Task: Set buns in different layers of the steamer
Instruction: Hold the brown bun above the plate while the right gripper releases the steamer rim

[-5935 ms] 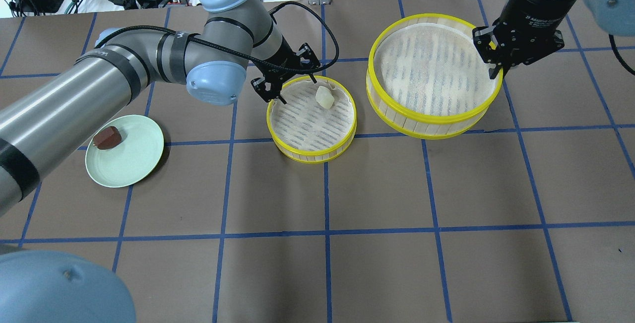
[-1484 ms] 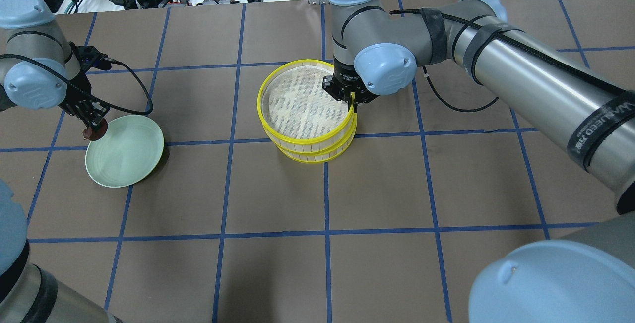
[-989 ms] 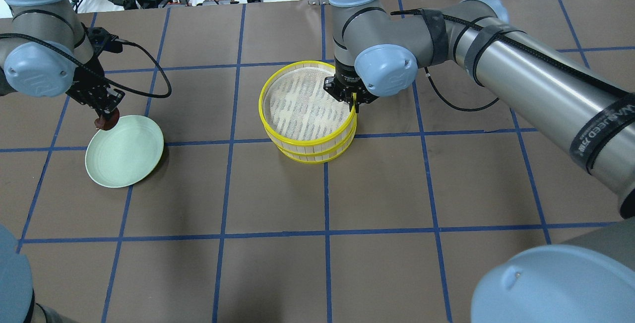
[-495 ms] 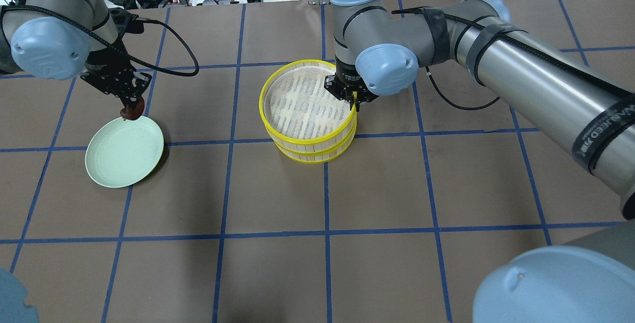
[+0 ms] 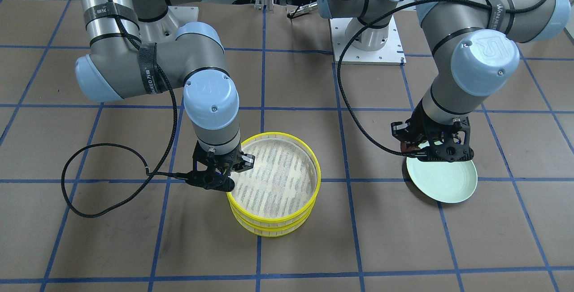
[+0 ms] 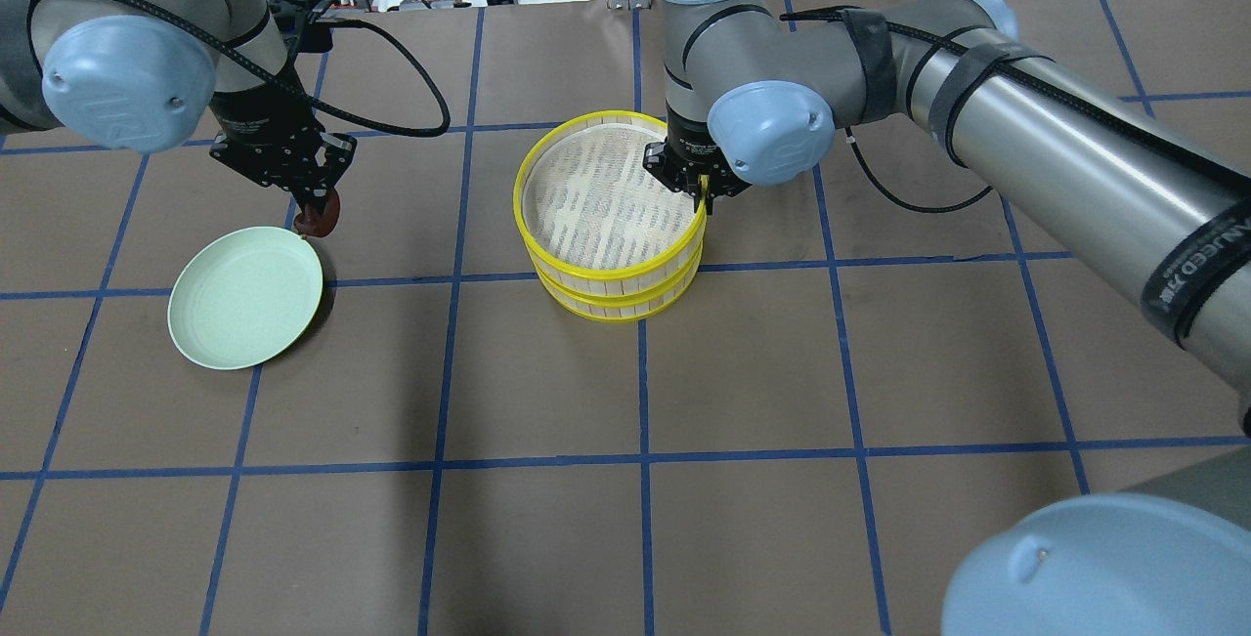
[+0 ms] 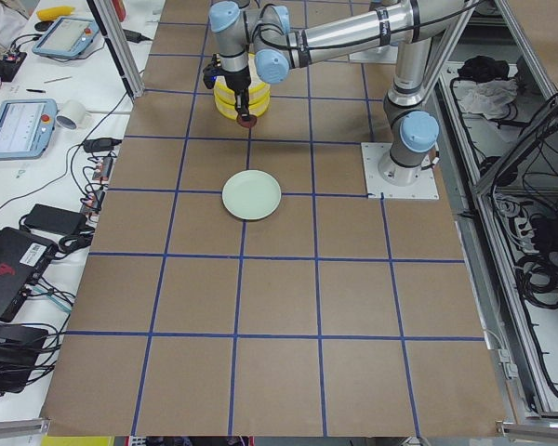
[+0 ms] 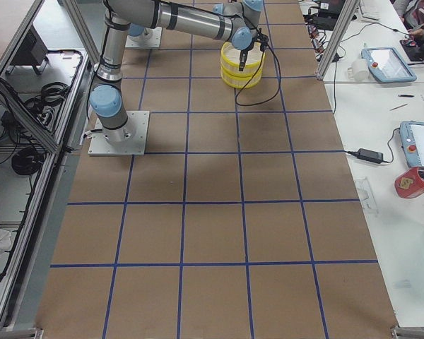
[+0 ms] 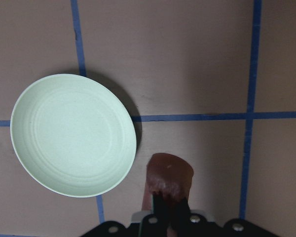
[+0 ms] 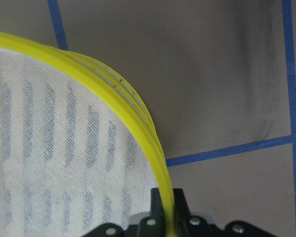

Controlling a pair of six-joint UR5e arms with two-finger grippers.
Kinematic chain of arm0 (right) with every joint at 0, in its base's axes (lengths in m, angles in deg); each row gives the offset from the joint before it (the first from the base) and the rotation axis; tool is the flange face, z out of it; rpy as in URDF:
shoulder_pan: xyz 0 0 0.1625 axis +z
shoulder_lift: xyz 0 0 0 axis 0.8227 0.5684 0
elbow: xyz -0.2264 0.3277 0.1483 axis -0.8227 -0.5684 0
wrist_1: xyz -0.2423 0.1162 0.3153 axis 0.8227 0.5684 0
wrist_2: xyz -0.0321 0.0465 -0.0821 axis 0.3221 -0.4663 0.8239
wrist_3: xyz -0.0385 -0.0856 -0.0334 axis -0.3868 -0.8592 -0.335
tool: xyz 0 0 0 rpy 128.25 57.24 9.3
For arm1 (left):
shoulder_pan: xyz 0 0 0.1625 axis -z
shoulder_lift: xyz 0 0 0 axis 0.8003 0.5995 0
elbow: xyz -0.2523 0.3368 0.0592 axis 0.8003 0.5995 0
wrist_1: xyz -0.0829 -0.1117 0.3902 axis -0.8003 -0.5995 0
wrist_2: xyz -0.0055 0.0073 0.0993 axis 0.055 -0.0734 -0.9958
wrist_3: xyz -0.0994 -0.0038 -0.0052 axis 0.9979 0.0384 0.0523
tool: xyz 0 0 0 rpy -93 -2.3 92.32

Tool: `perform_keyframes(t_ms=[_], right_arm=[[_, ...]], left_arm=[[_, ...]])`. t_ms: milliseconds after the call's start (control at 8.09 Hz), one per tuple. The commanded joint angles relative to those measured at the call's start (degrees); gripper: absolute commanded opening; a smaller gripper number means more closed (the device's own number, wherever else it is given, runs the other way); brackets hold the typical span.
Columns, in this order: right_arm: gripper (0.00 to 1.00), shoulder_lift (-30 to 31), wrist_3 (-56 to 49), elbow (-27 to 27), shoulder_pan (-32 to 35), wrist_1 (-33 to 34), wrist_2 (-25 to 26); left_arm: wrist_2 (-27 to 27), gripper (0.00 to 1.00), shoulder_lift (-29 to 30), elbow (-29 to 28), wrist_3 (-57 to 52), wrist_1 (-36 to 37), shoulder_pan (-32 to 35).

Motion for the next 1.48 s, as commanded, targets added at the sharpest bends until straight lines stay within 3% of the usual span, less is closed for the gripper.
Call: perform_keyframes(t_ms=[0, 1360], right_arm=[[0.15, -0.3, 0.0, 0.0, 0.0, 0.0, -0.1], [0.15, -0.6, 0.2, 0.6, 0.1, 1.3, -0.5]], left_arm=[[1.4, 0.0, -1.1, 0.0, 2.7, -1.4, 1.2], [1.5, 0.0, -3.2, -0.6, 2.6, -3.6, 0.8]])
